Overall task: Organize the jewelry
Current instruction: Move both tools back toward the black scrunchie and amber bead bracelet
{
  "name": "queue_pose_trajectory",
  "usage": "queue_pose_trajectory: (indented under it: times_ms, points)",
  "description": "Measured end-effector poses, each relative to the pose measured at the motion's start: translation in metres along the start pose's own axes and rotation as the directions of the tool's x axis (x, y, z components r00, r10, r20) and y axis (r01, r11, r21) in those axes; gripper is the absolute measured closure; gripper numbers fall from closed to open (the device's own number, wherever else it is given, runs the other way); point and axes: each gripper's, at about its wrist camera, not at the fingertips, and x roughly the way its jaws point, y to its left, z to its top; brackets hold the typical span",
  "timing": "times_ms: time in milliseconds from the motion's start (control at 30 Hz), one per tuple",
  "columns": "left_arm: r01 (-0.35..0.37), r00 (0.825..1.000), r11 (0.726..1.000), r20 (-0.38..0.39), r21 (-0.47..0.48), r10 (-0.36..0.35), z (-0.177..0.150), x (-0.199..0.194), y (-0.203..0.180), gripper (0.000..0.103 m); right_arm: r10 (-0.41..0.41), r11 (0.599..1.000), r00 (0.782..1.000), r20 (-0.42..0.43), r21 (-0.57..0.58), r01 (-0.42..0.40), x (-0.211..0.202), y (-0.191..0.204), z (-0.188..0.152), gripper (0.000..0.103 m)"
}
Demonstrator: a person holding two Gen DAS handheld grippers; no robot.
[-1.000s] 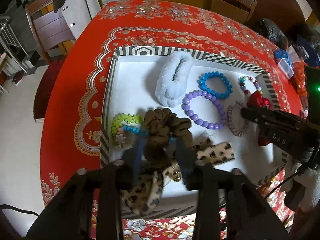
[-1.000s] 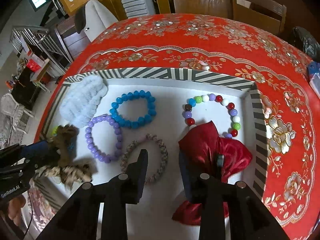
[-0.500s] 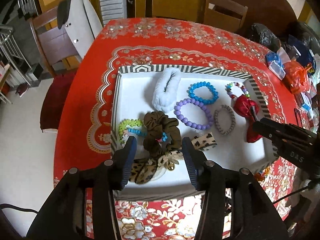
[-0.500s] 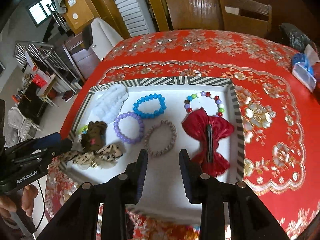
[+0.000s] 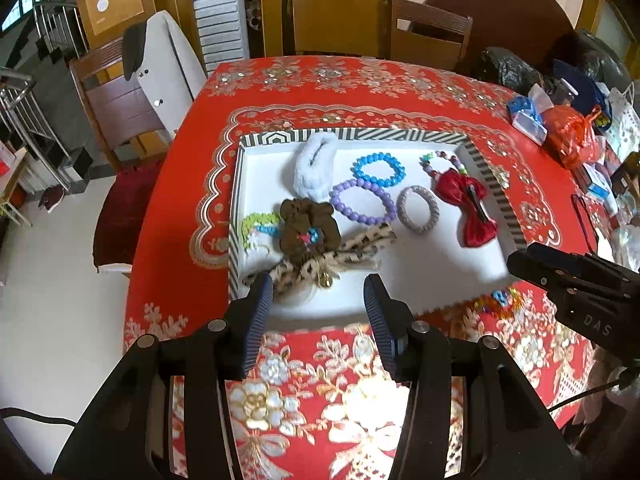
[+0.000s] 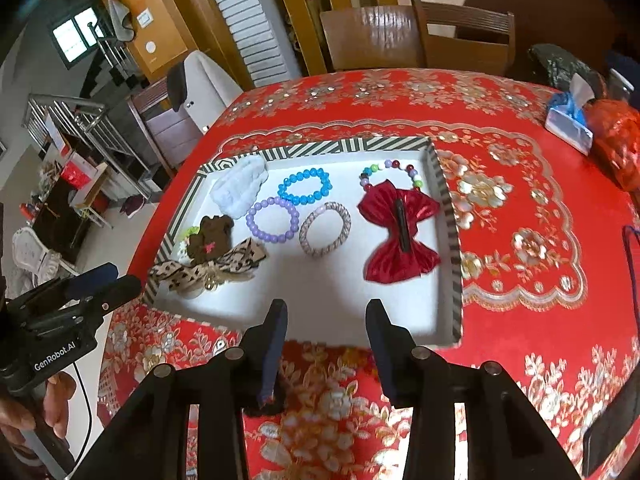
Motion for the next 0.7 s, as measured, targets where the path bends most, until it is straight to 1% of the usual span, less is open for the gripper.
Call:
queue_pose_trajectory:
  times_ms: [133, 267, 400, 533, 700]
  points:
    - [-0.011, 1.000, 1.000, 0.012, 0.016, 0.011, -0.013, -0.011, -0.004, 0.056, -0.013, 1.000, 1.000, 0.006, -0.002, 0.013, -0.011, 0.003, -0.013, 0.063]
    - [-0.006, 1.000, 1.000, 0.011, 0.028, 0.006, -0.025, -0.018, -0.010, 0.056, -0.021, 1.000, 1.000, 0.011, 0.001, 0.021, -0.020, 0.003, -0.025, 0.063]
    - [0.005, 1.000, 0.999, 0.019, 0.035, -0.005, -0.034, -0.026, -0.013, 0.049, -0.032, 0.999, 0.999, 0.010, -0.001, 0.032, -0.028, 0.004, -0.037, 0.062]
    - [0.007, 1.000, 0.999, 0.025, 0.046, -0.008, -0.039, -0.031, -0.017, 0.046, -0.037, 0.999, 0.999, 0.009, 0.008, 0.037, -0.033, 0.003, -0.049, 0.062]
    - [0.015, 1.000, 0.998, 0.024, 0.058, -0.017, -0.046, -0.035, -0.023, 0.045, -0.047, 0.999, 0.999, 0.013, 0.016, 0.047, -0.040, -0.001, -0.059, 0.062]
